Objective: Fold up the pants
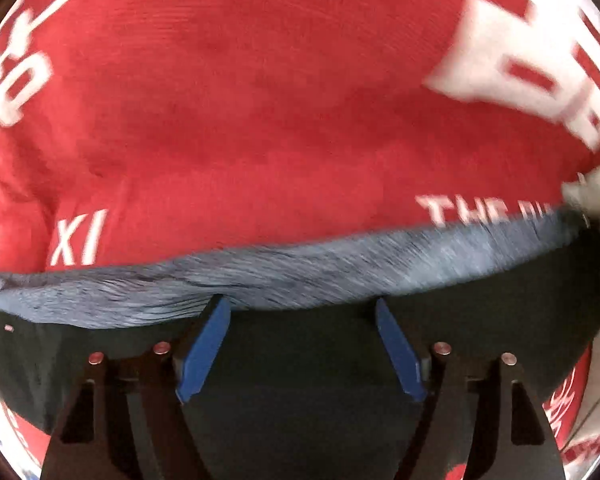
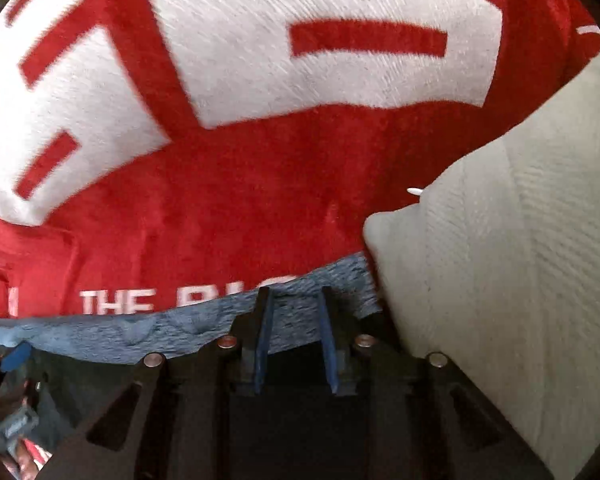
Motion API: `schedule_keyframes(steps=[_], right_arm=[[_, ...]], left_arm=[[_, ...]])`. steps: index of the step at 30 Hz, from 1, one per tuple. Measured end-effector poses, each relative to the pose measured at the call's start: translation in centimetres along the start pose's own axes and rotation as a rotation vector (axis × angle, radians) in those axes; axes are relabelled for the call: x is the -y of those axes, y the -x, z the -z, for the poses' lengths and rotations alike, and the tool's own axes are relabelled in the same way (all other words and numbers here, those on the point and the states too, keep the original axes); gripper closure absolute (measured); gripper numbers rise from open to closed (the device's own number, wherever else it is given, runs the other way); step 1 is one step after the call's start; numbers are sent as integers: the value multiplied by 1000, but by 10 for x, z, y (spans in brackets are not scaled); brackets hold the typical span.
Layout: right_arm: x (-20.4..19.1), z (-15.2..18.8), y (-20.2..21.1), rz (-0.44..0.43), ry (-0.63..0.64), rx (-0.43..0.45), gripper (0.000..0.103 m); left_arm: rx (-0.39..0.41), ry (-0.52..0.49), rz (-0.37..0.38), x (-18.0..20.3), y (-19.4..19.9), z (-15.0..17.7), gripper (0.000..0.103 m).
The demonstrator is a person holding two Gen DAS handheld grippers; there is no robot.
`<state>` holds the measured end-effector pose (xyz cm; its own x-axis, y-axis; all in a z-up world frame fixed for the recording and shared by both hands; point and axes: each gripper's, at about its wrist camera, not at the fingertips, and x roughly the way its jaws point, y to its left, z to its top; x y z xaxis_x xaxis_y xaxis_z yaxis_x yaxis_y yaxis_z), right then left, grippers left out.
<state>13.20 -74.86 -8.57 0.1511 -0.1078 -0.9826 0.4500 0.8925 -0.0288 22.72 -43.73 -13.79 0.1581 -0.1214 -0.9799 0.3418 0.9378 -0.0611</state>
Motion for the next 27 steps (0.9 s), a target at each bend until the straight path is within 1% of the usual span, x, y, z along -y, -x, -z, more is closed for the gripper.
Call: schedule_keyframes(steps=[1, 2, 4, 5, 6, 8, 10, 12, 15, 17, 19, 20, 21, 23, 24, 25, 27], right_arm=[[-1, 5, 6, -26, -10, 1, 69], [-2, 10, 12, -48, -16, 4, 59], [-11, 30, 25, -80, 8, 15, 46], [-16, 38, 28, -87, 29, 18, 44], [-23, 50, 29, -92, 62, 12, 44], [-32, 66, 24, -85, 94, -13, 43], [-35, 82, 18, -71, 89, -44, 43], [-34, 93, 22, -83, 72, -36, 43], [-30, 103, 33, -107, 31, -40, 41], [-24, 113, 40, -121, 4, -46, 41], [-19, 124, 47, -132, -11, -46, 40], [-14, 122, 52, -140, -19, -47, 39], [-7, 131, 56, -148, -30, -51, 38], [-7, 136, 61, -155, -43, -59, 37], [-2, 143, 66, -159, -48, -64, 37], [-1, 141, 70, -162, -50, -70, 37], [-5, 140, 64, -159, -47, -75, 37]], left_arm=[[8, 25, 4, -10, 3, -3, 27], [17, 40, -3, -18, 5, -5, 27], [31, 39, -51, -34, 5, -5, 27], [25, 28, -80, -39, 0, -3, 27], [4, 14, -107, -46, -10, -1, 23], [26, 27, -99, -57, -15, -2, 12], [10, 66, -130, -70, -16, -9, 13], [15, 112, -160, -88, -11, -19, 13], [22, 150, -175, -110, 6, -13, 13], [18, 158, -183, -118, 17, -3, 13], [12, 153, -197, -126, 30, 16, 13], [7, 150, -209, -125, 36, 25, 13], [0, 152, -223, -130, 41, 39, 13], [-12, 176, -231, -142, 47, 63, 13], [-16, 198, -236, -152, 48, 80, 13], [-15, 213, -244, -159, 50, 86, 13], [-1, 236, -274, -165, 51, 95, 13]])
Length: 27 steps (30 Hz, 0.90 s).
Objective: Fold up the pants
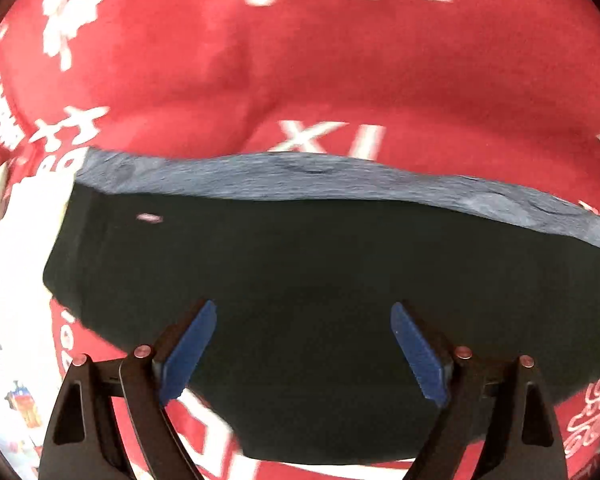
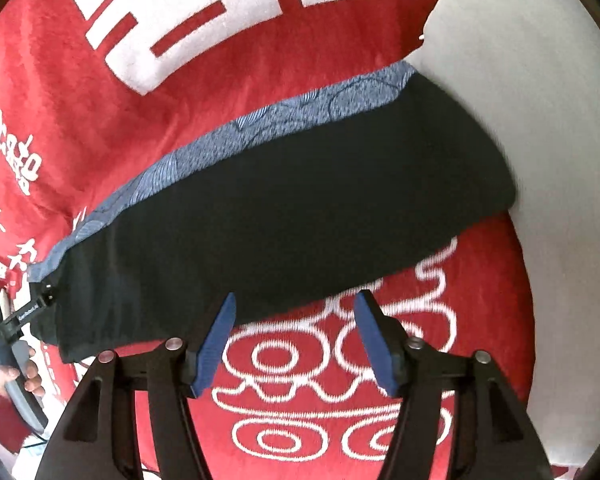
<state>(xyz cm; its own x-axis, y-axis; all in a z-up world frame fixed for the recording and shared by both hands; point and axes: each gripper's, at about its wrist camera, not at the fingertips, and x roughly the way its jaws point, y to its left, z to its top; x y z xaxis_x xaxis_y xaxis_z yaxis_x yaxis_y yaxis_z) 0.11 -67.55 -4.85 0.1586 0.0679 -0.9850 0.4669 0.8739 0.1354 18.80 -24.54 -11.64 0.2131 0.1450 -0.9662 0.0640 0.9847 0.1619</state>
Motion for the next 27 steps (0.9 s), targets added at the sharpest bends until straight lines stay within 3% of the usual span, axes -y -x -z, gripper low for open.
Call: schedule_keyframes(steps=[6, 11, 14, 18, 20, 25, 27], right_arm=[[-34, 15, -5, 0, 27, -6, 37], [-93, 15, -14, -82, 116, 0, 37], [-160, 2, -23, -169, 266, 10, 37], [-283, -17, -52, -266, 547, 4, 37], [-327, -18, -54, -282, 642, -7, 37], [-453, -23, -105, -262, 848, -54, 37], [-483, -20, -123, -258, 903, -93, 37]], left_arm=[[47, 116, -114, -60, -16, -37, 13], [74, 75, -171, -96, -32, -61, 13], [76, 47, -139, -118, -37, -68, 13], [79, -16, -81, -138, -45, -73, 13], [75, -22, -53, -149, -52, -74, 13], [29, 3, 6, -181, -81, -68, 13], [43, 17, 50, -191, -85, -62, 13]])
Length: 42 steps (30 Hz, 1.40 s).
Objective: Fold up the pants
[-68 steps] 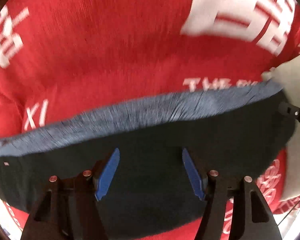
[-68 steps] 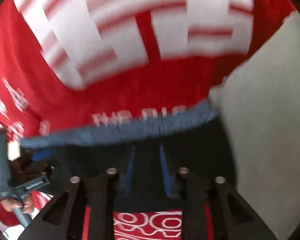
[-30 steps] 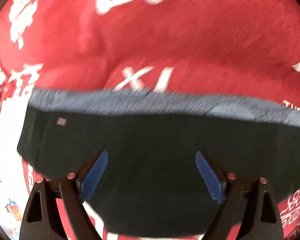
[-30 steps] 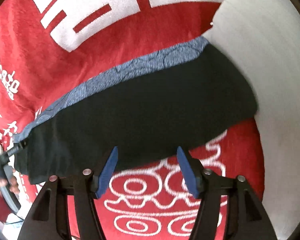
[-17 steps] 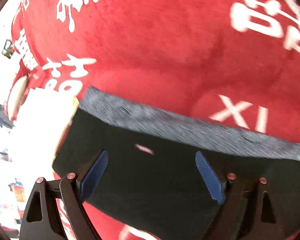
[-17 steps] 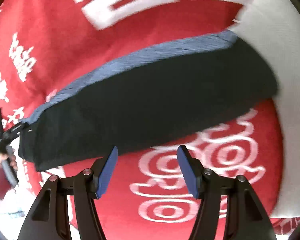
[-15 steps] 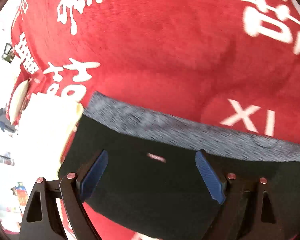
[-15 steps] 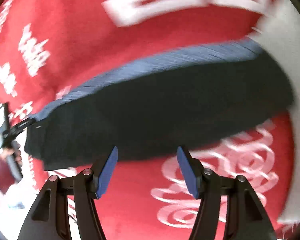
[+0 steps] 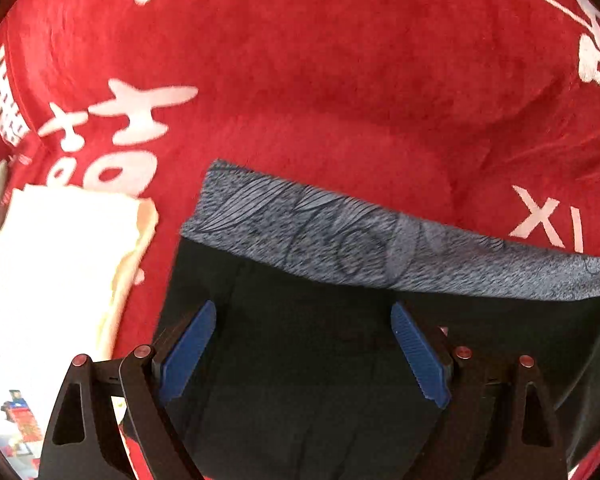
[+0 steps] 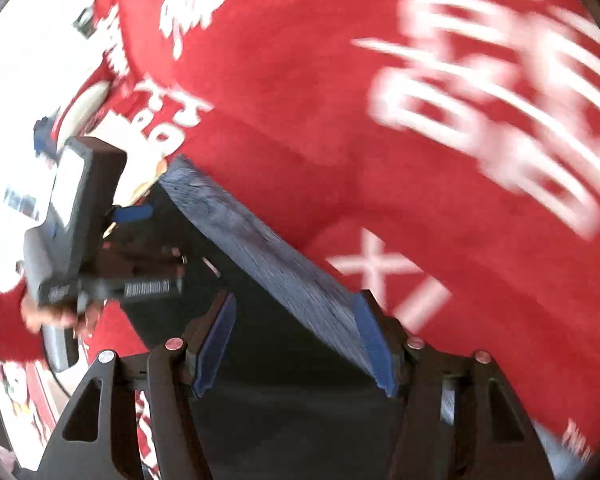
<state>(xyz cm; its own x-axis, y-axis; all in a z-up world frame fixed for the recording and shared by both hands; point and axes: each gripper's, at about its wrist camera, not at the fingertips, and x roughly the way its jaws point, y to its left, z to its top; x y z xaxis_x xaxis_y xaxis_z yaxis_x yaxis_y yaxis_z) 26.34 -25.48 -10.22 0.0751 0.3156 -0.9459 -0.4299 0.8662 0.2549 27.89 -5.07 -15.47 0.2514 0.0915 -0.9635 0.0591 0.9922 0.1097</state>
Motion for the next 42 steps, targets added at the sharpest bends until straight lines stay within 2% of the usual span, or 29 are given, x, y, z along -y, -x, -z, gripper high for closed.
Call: schedule_keyframes(steps=[3, 5, 7, 11, 12, 13, 14, 15, 16, 20, 22, 23, 24, 27, 28, 29, 31, 36, 38, 42], right_arm=[[-17, -27, -42, -11, 39, -65, 37], [-25, -40, -64, -54, 32, -104, 38], [-34, -49, -81, -89, 38, -123, 40], [-48, -59, -112, -94, 73, -162, 42], [-51, -60, -121, -92, 77, -186, 49], [-53, -59, -129, -91, 78, -224, 75], [-57, -58, -135, -88, 81, -244, 85], [-62, -58, -133, -62, 97, -224, 92], [-64, -59, -130, -42, 105, -213, 96], [-63, -74, -126, -1, 73, -190, 98], [-61, -79, -134, 39, 58, -193, 97], [-58, -79, -140, 43, 35, -208, 93], [-55, -78, -145, 38, -2, -221, 92], [-47, -70, -125, -13, -95, -168, 86], [-44, -64, -112, -18, -101, -148, 74], [-41, -55, -96, -5, -108, -127, 55], [-29, -33, -65, 0, -150, -84, 40], [15, 55, -1, -93, -437, -46, 40], [27, 102, 18, -171, -585, -33, 40], [19, 167, 20, -285, -761, 3, 40]], left_arm=[[31, 16, 43, -10, 1, 6, 13], [47, 26, 66, -14, 1, 11, 12], [70, 30, 82, -16, 2, 16, 12], [101, 39, 100, -20, 2, 23, 12], [107, 35, 99, -20, 2, 25, 12], [109, 32, 94, -19, 3, 26, 12], [108, 29, 91, -19, 3, 27, 12], [105, 35, 96, -21, 4, 27, 12], [97, 43, 102, -23, 5, 26, 12], [98, 85, 127, -30, 9, 18, 13], [71, 80, 93, -29, -4, 14, 12], [63, 75, 77, -29, -10, 13, 2], [76, 77, 54, -30, -12, 14, 0], [49, 105, 83, -39, -11, 14, 0], [41, 106, 81, -40, -10, 13, 0], [34, 109, 79, -41, -8, 14, 0], [23, 104, 82, -40, 0, 18, 0], [14, 35, 123, -12, 27, 31, 0], [14, -12, 146, 9, 38, 38, 0], [6, -81, 181, 47, 49, 47, 0]])
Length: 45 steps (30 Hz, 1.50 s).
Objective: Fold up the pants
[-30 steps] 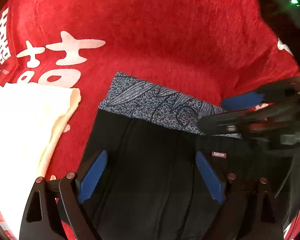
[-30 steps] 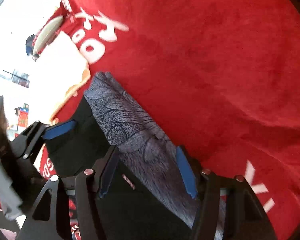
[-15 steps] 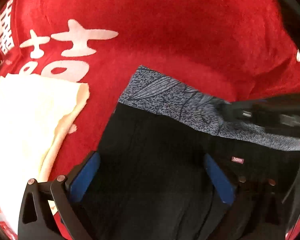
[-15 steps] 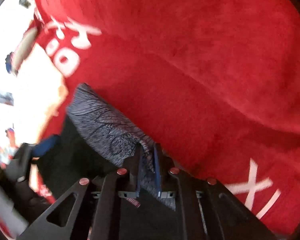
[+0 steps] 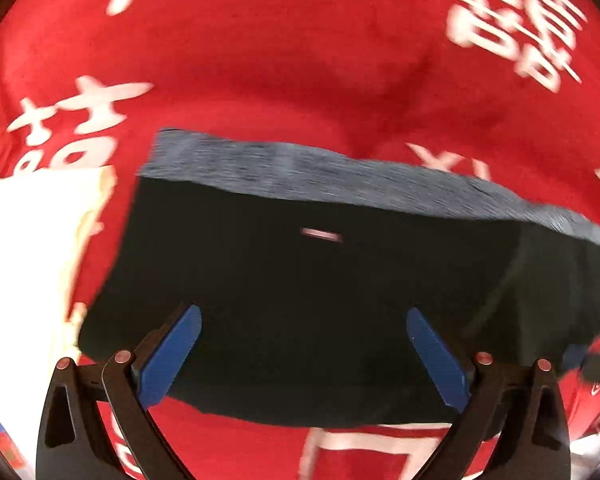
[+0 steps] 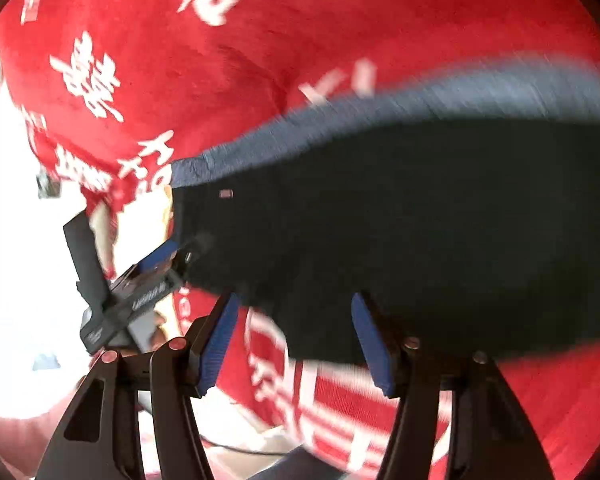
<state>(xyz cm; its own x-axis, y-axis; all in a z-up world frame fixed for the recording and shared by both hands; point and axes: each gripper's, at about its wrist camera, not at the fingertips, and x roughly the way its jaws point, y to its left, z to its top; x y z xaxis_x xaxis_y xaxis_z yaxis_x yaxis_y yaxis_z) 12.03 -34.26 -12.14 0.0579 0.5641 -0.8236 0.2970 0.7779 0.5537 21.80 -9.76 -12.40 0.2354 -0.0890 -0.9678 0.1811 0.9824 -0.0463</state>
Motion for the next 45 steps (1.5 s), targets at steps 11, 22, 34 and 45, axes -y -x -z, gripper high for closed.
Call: schedule_keyframes(steps=[11, 22, 34, 45], right_arm=[[47, 58, -29, -173, -233, 149, 53], [66, 69, -8, -307, -384, 259, 61], [86, 56, -5, -255, -485, 267, 94], [78, 78, 2, -61, -356, 260, 95]], left_arm=[[-67, -130, -67, 30, -41, 10, 0], [-82, -142, -86, 32, -44, 10, 0], [-56, -170, -49, 58, -22, 0, 0], [-26, -287, -34, 93, -28, 36, 0]])
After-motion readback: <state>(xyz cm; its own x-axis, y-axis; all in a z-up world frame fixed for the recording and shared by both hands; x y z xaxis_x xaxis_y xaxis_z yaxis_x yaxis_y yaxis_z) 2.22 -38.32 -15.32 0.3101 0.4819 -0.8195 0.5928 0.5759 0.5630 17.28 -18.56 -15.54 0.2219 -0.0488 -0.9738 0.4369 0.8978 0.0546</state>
